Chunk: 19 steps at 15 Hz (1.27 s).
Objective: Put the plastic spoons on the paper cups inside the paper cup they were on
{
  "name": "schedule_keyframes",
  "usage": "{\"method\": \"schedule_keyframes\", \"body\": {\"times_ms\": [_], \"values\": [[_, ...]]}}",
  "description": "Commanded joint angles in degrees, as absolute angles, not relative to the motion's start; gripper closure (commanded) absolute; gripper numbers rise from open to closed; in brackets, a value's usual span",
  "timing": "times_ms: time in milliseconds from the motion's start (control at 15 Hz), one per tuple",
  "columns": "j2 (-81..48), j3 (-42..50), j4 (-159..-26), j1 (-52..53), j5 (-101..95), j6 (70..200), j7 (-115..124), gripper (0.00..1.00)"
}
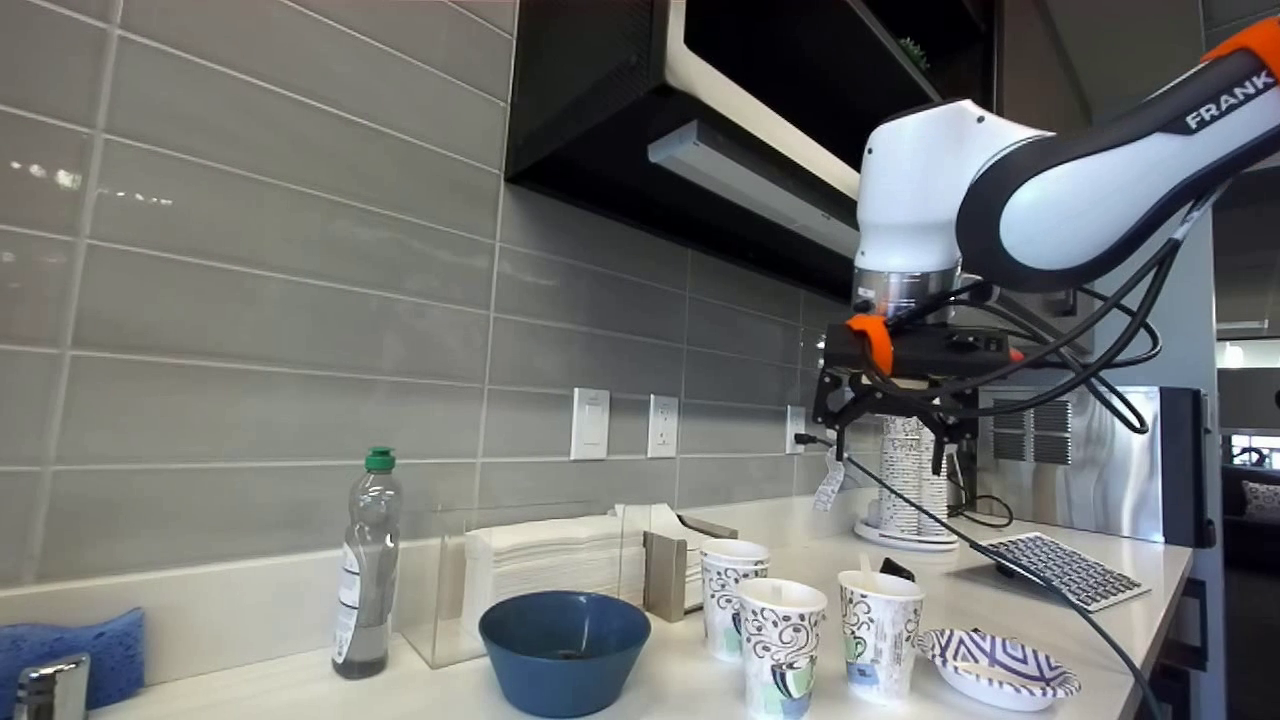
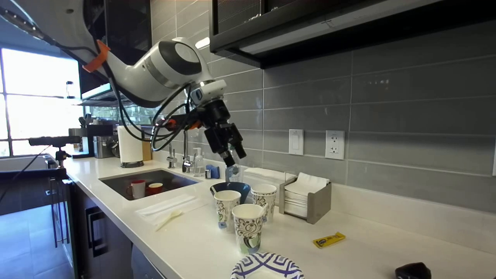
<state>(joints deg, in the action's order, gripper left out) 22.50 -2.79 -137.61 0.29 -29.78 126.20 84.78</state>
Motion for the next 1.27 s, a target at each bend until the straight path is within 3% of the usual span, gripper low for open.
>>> {"method": "schedule_keyframes", "body": {"times_ms": [0, 533, 1200], "values": [[27.0, -1.9, -141.3, 1.2, -20.9, 128.6, 71.8, 0.0], [28.0, -3.9, -141.9, -0.3, -11.6, 125.3, 54.6, 0.0], [26.5, -6.0, -140.9, -2.2, -11.8, 125.2, 53.5, 0.0]]}}
